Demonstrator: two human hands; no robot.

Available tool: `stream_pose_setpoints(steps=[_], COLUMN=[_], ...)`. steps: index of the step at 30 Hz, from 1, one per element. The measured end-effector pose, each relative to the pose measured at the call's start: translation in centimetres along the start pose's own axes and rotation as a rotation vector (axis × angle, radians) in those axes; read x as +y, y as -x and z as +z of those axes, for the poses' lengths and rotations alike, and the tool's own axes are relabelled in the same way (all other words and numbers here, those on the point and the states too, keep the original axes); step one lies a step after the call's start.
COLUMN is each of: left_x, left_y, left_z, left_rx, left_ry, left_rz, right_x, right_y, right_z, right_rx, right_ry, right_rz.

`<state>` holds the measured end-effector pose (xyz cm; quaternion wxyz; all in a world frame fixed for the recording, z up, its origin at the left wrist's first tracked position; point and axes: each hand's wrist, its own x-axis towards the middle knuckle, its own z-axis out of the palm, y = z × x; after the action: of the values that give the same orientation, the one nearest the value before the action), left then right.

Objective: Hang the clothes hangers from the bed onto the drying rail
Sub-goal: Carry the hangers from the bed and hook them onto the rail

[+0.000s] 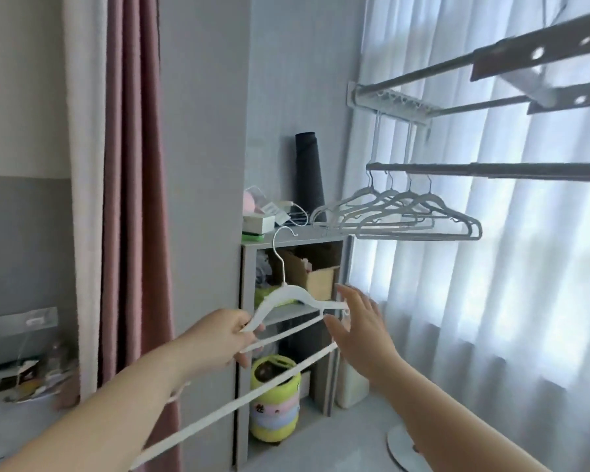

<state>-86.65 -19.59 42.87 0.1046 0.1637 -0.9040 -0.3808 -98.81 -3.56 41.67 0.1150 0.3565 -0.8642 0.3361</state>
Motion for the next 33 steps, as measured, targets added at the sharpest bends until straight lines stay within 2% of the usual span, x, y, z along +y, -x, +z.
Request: stream_pose_setpoints(steps=[4, 9, 14, 18, 27, 33], left_x=[3.0, 6.6, 8.4, 9.0, 11.9, 16.6], left_y=[-5.8, -13.7, -21.1, -25.2, -31.4, -34.2], left_z=[0.0, -0.7, 0.5, 2.5, 3.3, 4.2], left_rx=[-0.081, -0.131, -0.2, -0.252, -0.214, -0.079], left_ry=[-0.125, -0.137, -0.143, -0.131, -0.236, -0.237], left_rz=[0.152, 0.319, 0.432, 0.455, 0.521, 0.575], right_x=[3.2, 5.9, 8.9, 11.2, 15.2, 18.3], right_y=[-4.8, -10.3, -13.6, -15.6, -20.6, -22.7], right_z=[-2.3, -5.0, -6.3, -7.4, -14.0, -19.3], right_rx=[0.067, 0.119, 0.163, 0.162, 0.264, 0.419], right_ry=[0.182, 0.284, 0.389, 0.561, 0.792, 0.827], right_rz=[0.056, 0.165, 0.281, 0.314, 0.411, 0.427])
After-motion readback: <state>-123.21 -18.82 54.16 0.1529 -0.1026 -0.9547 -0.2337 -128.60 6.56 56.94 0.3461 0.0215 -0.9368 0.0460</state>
